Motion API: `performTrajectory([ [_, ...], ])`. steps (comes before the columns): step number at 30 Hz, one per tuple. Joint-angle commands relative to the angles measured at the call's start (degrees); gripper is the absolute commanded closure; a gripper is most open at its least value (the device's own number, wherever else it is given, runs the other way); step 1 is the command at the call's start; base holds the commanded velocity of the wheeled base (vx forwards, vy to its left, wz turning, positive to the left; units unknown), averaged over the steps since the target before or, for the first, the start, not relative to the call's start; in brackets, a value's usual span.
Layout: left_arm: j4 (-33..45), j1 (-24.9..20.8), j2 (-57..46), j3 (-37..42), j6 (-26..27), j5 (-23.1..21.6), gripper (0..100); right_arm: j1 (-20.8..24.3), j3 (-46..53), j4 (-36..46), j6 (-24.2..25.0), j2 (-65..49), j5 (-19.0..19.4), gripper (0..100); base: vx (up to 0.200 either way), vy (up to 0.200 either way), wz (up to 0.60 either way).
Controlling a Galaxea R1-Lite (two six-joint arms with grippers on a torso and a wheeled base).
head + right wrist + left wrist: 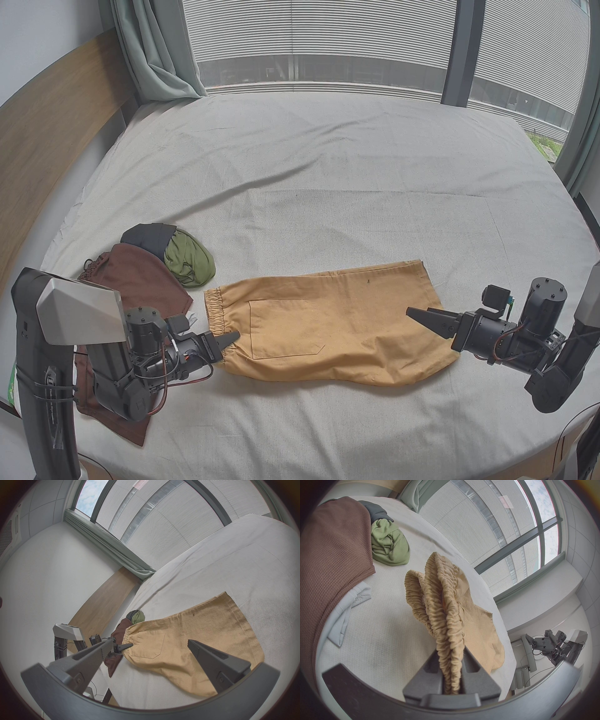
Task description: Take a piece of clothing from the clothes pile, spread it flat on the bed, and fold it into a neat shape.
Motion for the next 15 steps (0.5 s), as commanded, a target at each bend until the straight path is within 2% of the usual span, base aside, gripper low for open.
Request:
performTrajectory([
  [1, -0.01, 0.08, -1.1, 0.37, 0.09, 0.0, 100, -0.16, 0.01, -0.03, -0.07, 0.32, 0.1, 0, 0.0, 0.0, 0.0],
  [15, -0.01, 0.96, -3.65, 1.78, 0.26, -1.67, 100, -0.16, 0.1, -0.12, -2.45, 1.56, 0.01, 0, 0.0, 0.0, 0.0],
])
